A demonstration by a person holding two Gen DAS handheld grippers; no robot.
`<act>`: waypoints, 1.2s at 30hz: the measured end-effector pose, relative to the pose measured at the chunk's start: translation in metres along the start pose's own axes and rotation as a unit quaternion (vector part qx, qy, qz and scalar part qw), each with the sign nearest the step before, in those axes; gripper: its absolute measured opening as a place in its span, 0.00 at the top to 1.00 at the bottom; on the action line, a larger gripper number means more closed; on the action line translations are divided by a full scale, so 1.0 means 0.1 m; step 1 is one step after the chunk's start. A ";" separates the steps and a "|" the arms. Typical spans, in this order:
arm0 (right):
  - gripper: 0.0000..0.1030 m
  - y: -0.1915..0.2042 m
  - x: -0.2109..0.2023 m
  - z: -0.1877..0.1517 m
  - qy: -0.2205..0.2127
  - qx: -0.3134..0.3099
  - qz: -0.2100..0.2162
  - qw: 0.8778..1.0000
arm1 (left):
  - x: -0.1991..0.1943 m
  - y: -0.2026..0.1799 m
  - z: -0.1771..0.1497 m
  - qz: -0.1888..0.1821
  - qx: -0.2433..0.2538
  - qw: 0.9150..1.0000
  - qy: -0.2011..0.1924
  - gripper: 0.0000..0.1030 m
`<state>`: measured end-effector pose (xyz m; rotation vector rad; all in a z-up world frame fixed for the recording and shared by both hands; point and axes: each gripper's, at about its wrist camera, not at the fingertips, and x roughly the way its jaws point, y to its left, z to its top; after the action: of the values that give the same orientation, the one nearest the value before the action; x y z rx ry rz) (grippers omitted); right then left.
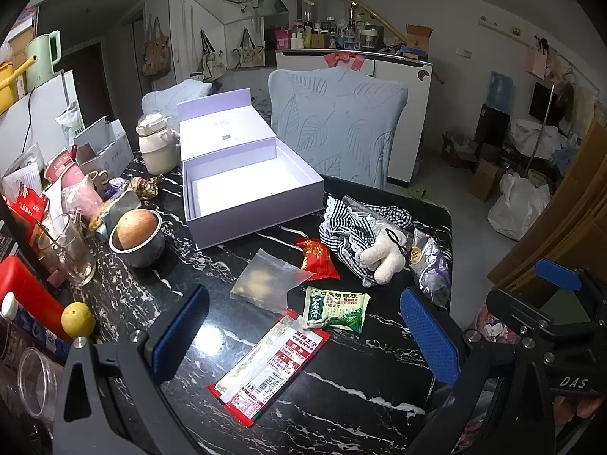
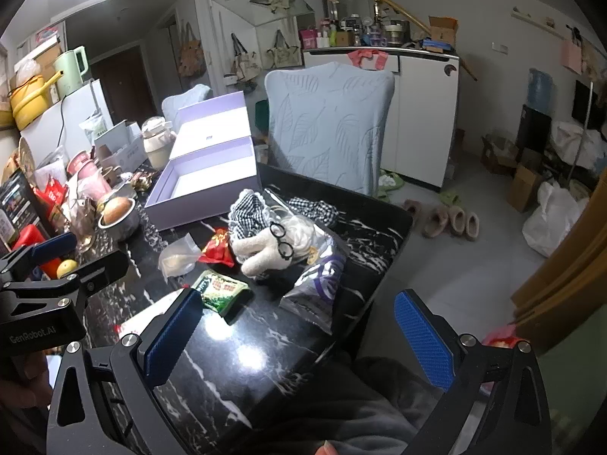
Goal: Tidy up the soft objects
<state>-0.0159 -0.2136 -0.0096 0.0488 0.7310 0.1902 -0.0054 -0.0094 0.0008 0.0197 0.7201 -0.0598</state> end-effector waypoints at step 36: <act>0.00 -0.17 0.65 -0.13 0.052 -0.022 0.088 0.995 | 0.66 0.16 -0.39 -0.006 -0.025 0.997 0.077 0.00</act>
<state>0.0254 -0.2186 -0.0635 0.0625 0.8263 0.3784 0.0192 0.0053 -0.0720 -0.0287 0.8754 -0.0524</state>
